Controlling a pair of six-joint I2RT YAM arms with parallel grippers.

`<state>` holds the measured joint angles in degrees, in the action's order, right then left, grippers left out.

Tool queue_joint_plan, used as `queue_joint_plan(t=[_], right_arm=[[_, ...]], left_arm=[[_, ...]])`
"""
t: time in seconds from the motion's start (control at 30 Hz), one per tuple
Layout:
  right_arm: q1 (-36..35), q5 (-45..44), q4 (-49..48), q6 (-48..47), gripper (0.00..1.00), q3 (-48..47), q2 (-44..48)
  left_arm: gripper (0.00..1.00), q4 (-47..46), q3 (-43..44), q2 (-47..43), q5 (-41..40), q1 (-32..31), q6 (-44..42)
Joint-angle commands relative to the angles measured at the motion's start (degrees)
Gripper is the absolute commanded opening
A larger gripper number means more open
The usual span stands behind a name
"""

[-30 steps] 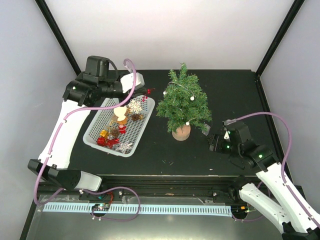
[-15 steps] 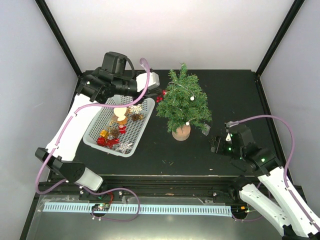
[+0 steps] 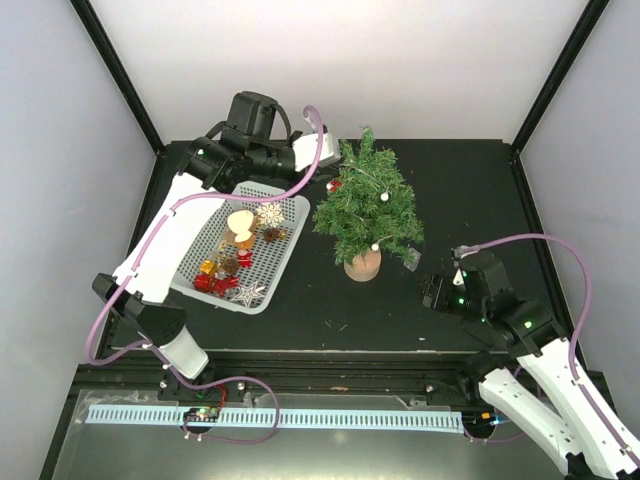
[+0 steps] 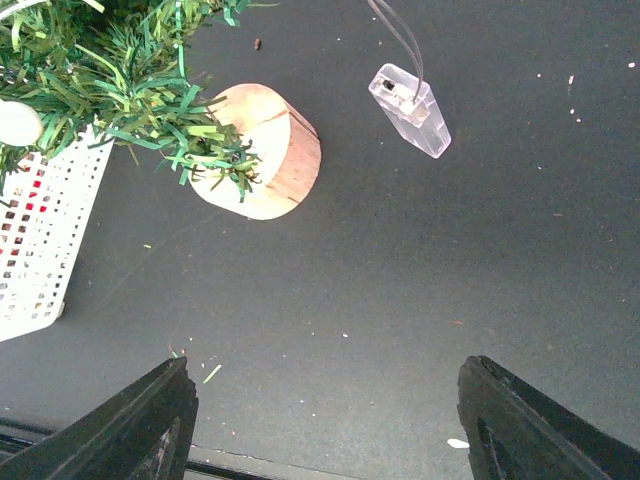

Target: Decorate the small christmas tree

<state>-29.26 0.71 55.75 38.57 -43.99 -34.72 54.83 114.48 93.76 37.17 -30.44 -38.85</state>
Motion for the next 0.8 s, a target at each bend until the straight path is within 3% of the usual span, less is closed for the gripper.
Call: queue_joint_plan(t=[0.0,0.77], right_arm=[[-0.1,-0.6,0.5,0.6,0.72,0.9,1.0],[-0.1,0.1,0.1,0.3,0.72,1.3,1.0]], left_arm=[[0.11,-0.5,2.7,1.6,-1.5,-1.2,0.2],[0.15,-1.3,1.3,3.9,-4.7,-3.3,-0.8]])
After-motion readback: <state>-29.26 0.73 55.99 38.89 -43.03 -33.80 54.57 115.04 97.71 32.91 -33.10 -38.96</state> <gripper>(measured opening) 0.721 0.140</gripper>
